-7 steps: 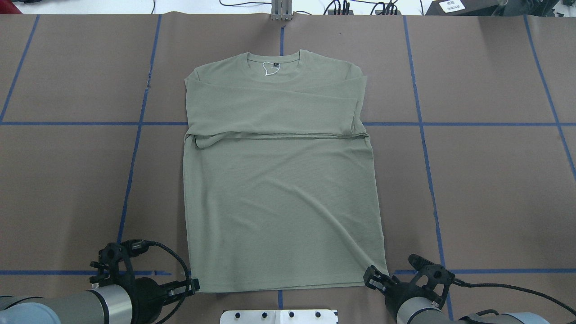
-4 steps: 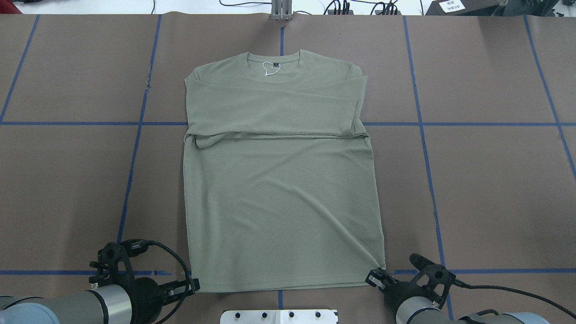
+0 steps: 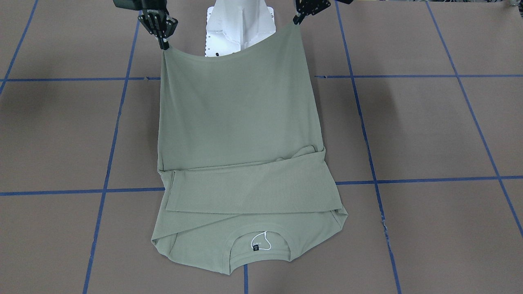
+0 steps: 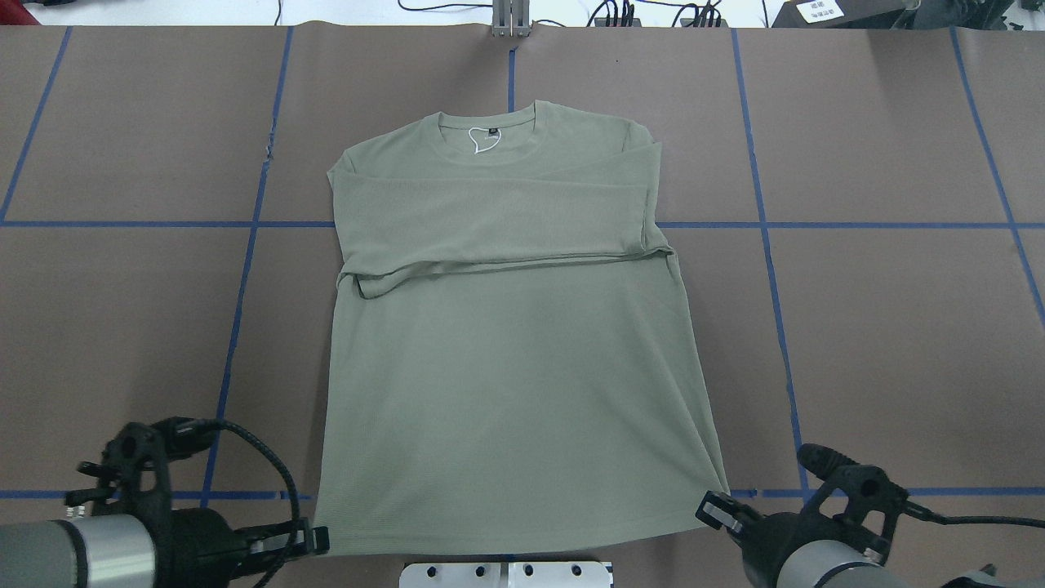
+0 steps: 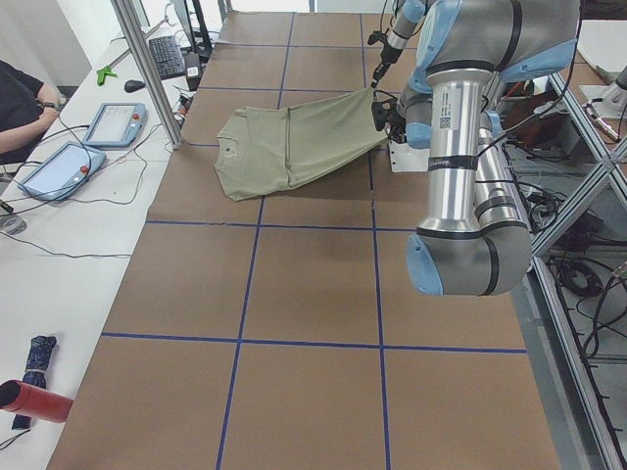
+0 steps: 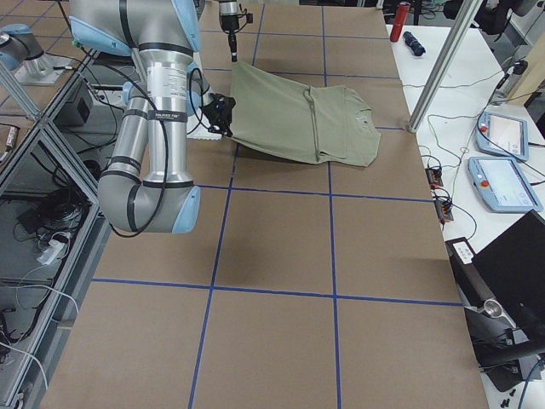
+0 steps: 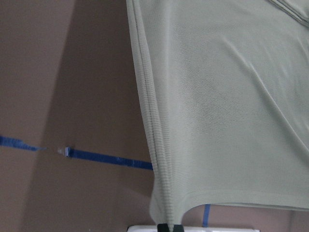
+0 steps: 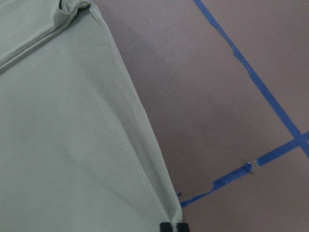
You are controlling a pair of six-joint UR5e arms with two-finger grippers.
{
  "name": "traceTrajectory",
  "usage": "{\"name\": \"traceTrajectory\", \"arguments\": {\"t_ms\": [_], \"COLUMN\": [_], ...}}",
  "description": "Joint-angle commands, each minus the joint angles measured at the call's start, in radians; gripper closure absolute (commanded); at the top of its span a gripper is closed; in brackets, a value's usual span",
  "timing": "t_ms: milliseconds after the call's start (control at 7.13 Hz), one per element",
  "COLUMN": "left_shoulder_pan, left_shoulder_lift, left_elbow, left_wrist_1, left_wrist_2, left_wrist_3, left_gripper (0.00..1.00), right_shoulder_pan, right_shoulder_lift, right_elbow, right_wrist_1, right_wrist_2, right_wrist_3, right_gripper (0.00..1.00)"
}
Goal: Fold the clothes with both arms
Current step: 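Lift the hem with both grippers and fold it up toward the collar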
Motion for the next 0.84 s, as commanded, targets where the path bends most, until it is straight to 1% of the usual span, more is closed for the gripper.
{"name": "traceTrajectory", "arguments": {"t_ms": [0, 140, 281, 421, 561, 701], "left_shoulder_pan": [-0.126, -0.181, -0.246, -0.33, -0.402, -0.479], "left_shoulder_lift": [-0.045, -0.097, -0.166, -0.247, -0.313, -0.353], "left_elbow": [-0.171, -0.12, -0.01, 0.101, 0.219, 0.305], "left_wrist_1": [0.21, 0.232, 0.234, 0.233, 0.233, 0.23], "left_wrist_2": [-0.197, -0.198, -0.198, -0.199, -0.201, -0.204], "left_wrist_3": [0.044, 0.166, 0.275, 0.366, 0.438, 0.527], "left_gripper": [1.0, 1.0, 1.0, 1.0, 1.0, 1.0], "right_shoulder_pan": [0.099, 0.171, 0.243, 0.328, 0.41, 0.492], "right_shoulder_lift": [0.185, 0.32, 0.397, 0.411, 0.43, 0.434], "right_elbow": [0.166, 0.115, 0.032, -0.03, -0.123, -0.254], "right_wrist_1": [-0.339, -0.399, -0.4, -0.37, -0.295, -0.156], "right_wrist_2": [0.165, 0.202, 0.202, 0.217, 0.233, 0.294], "right_wrist_3": [-0.021, -0.127, -0.233, -0.318, -0.401, -0.444], "right_gripper": [1.0, 1.0, 1.0, 1.0, 1.0, 1.0]}}
